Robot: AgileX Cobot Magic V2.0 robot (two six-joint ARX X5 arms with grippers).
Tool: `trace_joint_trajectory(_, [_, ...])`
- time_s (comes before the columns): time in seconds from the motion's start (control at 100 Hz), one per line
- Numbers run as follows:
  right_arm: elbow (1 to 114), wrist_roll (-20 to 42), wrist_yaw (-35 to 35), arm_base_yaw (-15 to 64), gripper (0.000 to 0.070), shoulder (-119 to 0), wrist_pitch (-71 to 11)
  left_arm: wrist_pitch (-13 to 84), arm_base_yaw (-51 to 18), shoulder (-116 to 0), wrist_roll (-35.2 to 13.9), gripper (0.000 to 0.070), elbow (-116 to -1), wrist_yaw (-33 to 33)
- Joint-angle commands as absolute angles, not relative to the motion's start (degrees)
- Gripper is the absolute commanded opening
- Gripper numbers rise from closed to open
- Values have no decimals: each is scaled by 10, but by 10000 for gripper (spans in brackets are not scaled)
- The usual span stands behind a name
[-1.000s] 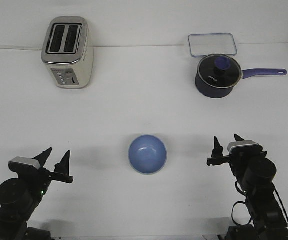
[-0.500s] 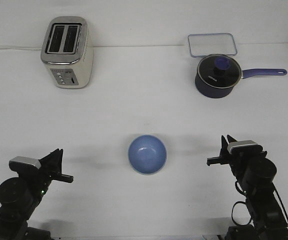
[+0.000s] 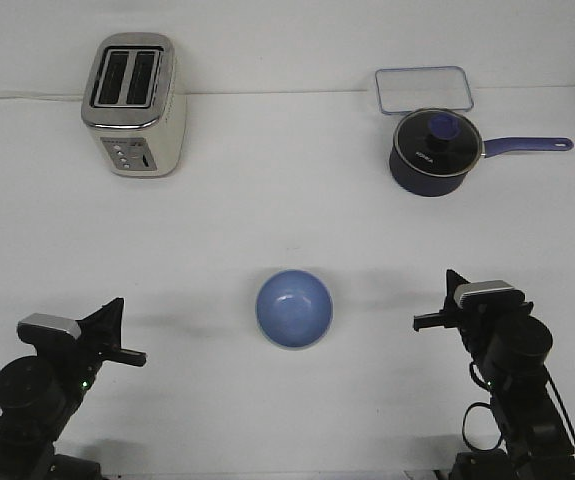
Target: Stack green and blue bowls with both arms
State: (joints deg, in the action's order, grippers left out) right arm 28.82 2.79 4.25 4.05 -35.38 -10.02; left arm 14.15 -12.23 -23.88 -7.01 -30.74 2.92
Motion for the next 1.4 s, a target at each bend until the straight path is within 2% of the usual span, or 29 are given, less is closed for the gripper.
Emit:
trace_joint_trajectory(0.0, [296, 28, 41, 41, 0, -357, -94, 136, -123, -239, -71, 11, -312, 27])
trace_joint_trajectory(0.4, [296, 28, 41, 41, 1, -357, -94, 136, -123, -238, -70, 11, -312, 27])
trace_joint_trajectory(0.56, [296, 28, 41, 41, 1, -357, -94, 93, -115, -216, -63, 11, -303, 15])
trace_joint_trajectory(1.0, [296, 28, 41, 41, 1, -357, -94, -24, -56, -64, -4, 11, -142, 15])
trace_joint_trajectory(1.219, [296, 28, 41, 41, 1, -357, -94, -38, -45, -1, -2, 11, -72, 14])
trace_joint_trajectory(1.389, [296, 28, 41, 41, 1, -357, -93, -97, -45, -2, -2, 11, -36, 15])
